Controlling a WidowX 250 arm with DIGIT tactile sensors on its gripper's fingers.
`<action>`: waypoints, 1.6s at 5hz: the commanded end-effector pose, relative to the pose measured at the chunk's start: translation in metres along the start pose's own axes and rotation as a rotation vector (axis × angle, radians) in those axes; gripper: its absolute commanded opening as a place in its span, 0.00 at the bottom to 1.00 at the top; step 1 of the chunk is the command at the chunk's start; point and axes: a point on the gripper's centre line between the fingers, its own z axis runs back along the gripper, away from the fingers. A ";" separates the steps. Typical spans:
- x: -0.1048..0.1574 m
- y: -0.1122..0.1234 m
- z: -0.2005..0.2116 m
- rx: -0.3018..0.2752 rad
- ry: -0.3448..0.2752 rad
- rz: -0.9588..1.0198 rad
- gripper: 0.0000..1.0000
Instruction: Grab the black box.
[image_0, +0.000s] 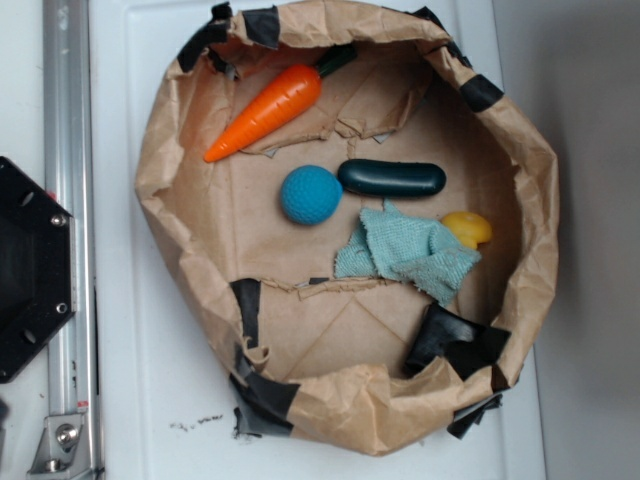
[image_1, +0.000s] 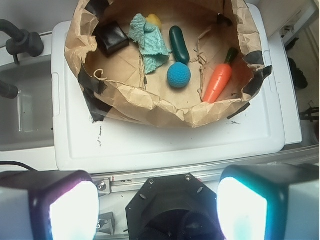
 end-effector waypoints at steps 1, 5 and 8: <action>0.096 0.020 -0.047 0.077 -0.130 -0.092 1.00; 0.151 -0.013 -0.156 0.108 -0.149 -0.604 1.00; 0.152 -0.053 -0.172 -0.066 -0.225 -0.619 1.00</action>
